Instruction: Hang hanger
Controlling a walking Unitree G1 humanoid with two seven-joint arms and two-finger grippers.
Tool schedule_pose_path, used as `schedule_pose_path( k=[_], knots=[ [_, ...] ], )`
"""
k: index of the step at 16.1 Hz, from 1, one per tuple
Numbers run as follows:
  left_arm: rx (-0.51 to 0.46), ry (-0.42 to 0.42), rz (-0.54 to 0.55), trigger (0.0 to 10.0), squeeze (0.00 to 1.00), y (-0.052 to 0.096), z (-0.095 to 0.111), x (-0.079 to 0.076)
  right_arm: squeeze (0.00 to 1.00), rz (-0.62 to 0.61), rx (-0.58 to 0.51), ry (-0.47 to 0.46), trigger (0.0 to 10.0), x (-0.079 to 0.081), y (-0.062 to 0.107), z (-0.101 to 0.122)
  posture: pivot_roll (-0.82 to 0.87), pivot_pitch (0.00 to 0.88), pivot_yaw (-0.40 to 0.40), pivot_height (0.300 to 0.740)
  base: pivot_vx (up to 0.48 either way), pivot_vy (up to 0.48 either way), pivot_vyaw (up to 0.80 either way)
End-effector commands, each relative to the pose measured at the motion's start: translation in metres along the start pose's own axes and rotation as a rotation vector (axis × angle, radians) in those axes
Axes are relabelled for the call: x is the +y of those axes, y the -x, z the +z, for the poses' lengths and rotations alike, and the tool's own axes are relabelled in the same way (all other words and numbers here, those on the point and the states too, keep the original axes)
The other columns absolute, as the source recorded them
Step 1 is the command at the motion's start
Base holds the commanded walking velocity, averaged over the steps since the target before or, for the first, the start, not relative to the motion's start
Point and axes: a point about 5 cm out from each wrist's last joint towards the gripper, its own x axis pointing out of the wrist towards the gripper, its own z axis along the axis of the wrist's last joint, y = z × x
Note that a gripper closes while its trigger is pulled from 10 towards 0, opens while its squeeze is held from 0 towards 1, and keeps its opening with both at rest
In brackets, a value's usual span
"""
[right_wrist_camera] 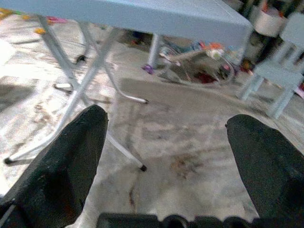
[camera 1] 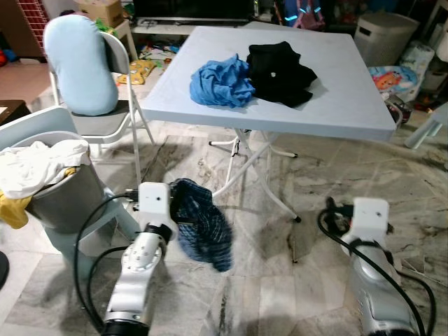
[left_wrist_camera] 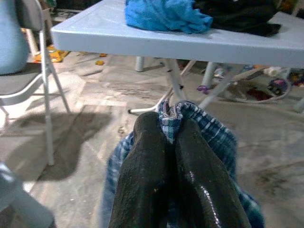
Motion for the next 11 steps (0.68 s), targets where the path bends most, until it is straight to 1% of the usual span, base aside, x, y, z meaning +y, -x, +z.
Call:
schedule_pose_path(
  k=[1,2,5,9,11],
  knots=[
    [-0.026,0.007,0.001,10.0,0.00,-0.0009,0.0077,-0.0023,0.00,0.012,0.000,0.011,10.0,0.0003,-0.0012,-0.0001,-0.05,0.024,-0.008,0.740,0.000,0.285,0.00],
    [-0.036,0.019,-0.019,10.0,0.00,0.0017,0.0091,-0.0056,0.00,0.019,0.004,0.014,10.0,0.0013,-0.0024,-0.0003,-0.04,0.040,-0.015,0.740,0.000,0.322,0.00],
    [-0.028,0.025,-0.016,10.0,0.00,0.0073,0.0067,-0.0047,0.00,0.029,0.024,0.021,10.0,0.0023,-0.0016,-0.0060,-0.03,0.064,-0.031,0.740,0.000,0.444,0.00],
    [-0.017,0.048,-0.022,10.0,0.00,0.0073,0.0055,-0.0082,0.00,0.044,0.016,0.038,10.0,0.0038,-0.0019,-0.0034,-0.05,0.082,-0.040,0.740,0.000,0.480,0.00],
    [-0.007,0.074,-0.038,10.0,0.00,0.0060,0.0052,-0.0117,0.00,0.040,0.009,0.051,10.0,-0.0008,-0.0012,-0.0009,-0.07,0.104,-0.041,0.740,0.000,0.480,0.00]
  ],
)
